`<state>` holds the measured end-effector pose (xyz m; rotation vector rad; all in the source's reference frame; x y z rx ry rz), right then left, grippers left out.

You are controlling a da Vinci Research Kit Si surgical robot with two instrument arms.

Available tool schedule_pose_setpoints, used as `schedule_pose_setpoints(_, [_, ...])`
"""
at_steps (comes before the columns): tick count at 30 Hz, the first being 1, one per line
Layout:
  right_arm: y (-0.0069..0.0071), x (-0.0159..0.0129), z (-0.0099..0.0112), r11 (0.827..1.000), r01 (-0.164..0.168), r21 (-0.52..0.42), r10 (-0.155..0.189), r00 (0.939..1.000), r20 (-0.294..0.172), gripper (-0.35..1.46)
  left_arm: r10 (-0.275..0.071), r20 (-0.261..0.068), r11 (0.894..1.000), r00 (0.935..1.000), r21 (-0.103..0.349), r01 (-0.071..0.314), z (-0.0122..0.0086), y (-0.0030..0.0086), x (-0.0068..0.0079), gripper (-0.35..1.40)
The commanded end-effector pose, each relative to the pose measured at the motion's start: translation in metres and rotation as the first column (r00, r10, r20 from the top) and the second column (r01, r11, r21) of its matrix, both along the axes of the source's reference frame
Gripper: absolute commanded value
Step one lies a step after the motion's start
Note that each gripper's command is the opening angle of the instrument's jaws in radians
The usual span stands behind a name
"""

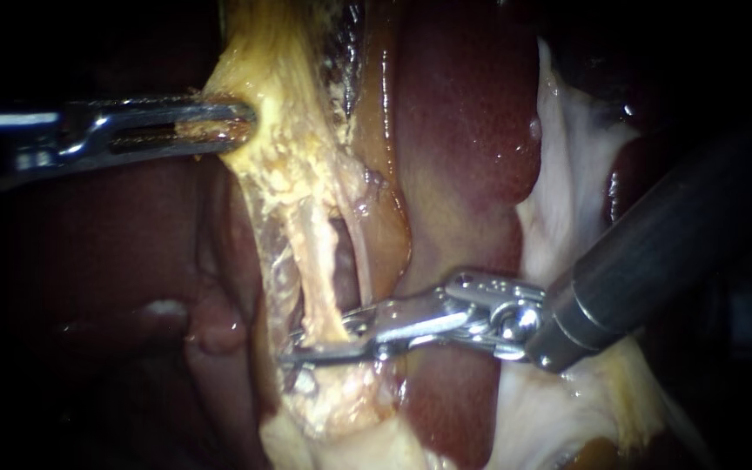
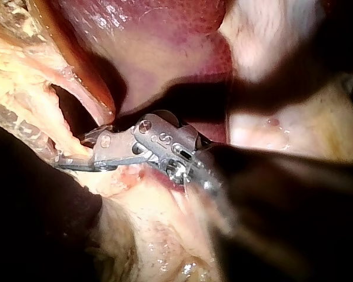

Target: Going back first clip left tube

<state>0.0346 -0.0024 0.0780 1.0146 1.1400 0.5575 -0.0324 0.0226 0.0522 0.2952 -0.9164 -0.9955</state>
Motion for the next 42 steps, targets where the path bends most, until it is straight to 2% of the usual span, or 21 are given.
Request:
schedule_pose_setpoints(1, [0.0000, 0.0000, 0.0000, 1.000, -0.001, 0.007, 0.001, 1.0000, 0.003, -0.35, 0.000, 0.000, 1.000, 1.0000, 0.000, 0.000, 0.0000, 0.0000, 0.0000, -0.35])
schedule_pose_setpoints(13, [0.0000, 0.0000, 0.0000, 1.000, -0.002, 0.024, 0.002, 1.0000, 0.008, -0.35, 0.000, 0.000, 1.000, 1.0000, 0.000, 0.000, 0.0000, 0.0000, 0.0000, -0.35])
schedule_pose_setpoints(17, [-0.0001, -0.0003, -0.0003, 0.997, -0.003, 0.080, 0.001, 0.9997, 0.024, -0.35, 0.000, 0.000, 1.000, 1.0000, 0.000, 0.000, 0.0000, 0.0000, 0.0001, -0.35])
schedule_pose_setpoints(18, [-0.0002, -0.0003, -0.0004, 0.997, 0.000, 0.081, -0.001, 0.9998, 0.022, -0.15, 0.000, 0.000, 1.000, 1.0000, 0.000, 0.000, 0.0000, 0.0000, 0.0001, -0.35])
schedule_pose_setpoints(20, [-0.0002, -0.0001, -0.0006, 0.996, -0.028, 0.084, 0.025, 0.9989, 0.041, 0.34, 0.000, 0.000, 1.000, 1.0000, 0.000, 0.000, 0.0000, 0.0000, 0.0001, -0.35])
schedule_pose_setpoints(21, [-0.0002, -0.0001, -0.0008, 0.996, -0.044, 0.079, 0.040, 0.9979, 0.050, 0.46, 0.000, 0.000, 1.000, 1.0000, 0.000, 0.000, 0.0000, 0.0000, 0.0001, -0.35])
schedule_pose_setpoints(23, [-0.0002, 0.0002, -0.0013, 0.995, -0.059, 0.076, 0.054, 0.9967, 0.061, 0.55, 0.000, 0.000, 1.000, 1.0000, 0.000, 0.000, 0.0000, 0.0000, 0.0001, -0.35])
schedule_pose_setpoints(26, [0.0000, 0.0006, -0.0020, 0.995, -0.065, 0.076, 0.061, 0.9969, 0.050, 0.59, 0.000, 0.000, 1.000, 1.0000, 0.000, 0.000, 0.0000, 0.0000, 0.0001, -0.35])
schedule_pose_setpoints(29, [-0.0001, 0.0007, -0.0028, 0.997, -0.067, 0.028, 0.067, 0.9977, 0.013, 0.60, 0.000, 0.000, 1.000, 1.0000, 0.000, 0.000, 0.0000, 0.0000, 0.0001, -0.35])
schedule_pose_setpoints(35, [-0.0001, -0.0001, -0.0029, 0.997, -0.062, -0.055, 0.061, 0.9980, -0.016, 0.60, 0.000, 0.000, 1.000, 1.0000, 0.000, 0.000, 0.0000, 0.0000, 0.0001, -0.35])
schedule_pose_setpoints(38, [0.0003, -0.0013, -0.0024, 0.987, -0.082, -0.136, 0.080, 0.9965, -0.023, 0.60, 0.001, 0.000, 1.000, 1.0000, 0.000, -0.001, 0.0000, -0.0001, 0.0002, -0.35])
schedule_pose_setpoints(42, [0.0013, -0.0030, -0.0017, 0.971, -0.082, -0.227, 0.073, 0.9962, -0.046, 0.60, 0.001, 0.000, 1.000, 1.0000, 0.000, -0.001, 0.0000, -0.0001, 0.0003, -0.35])
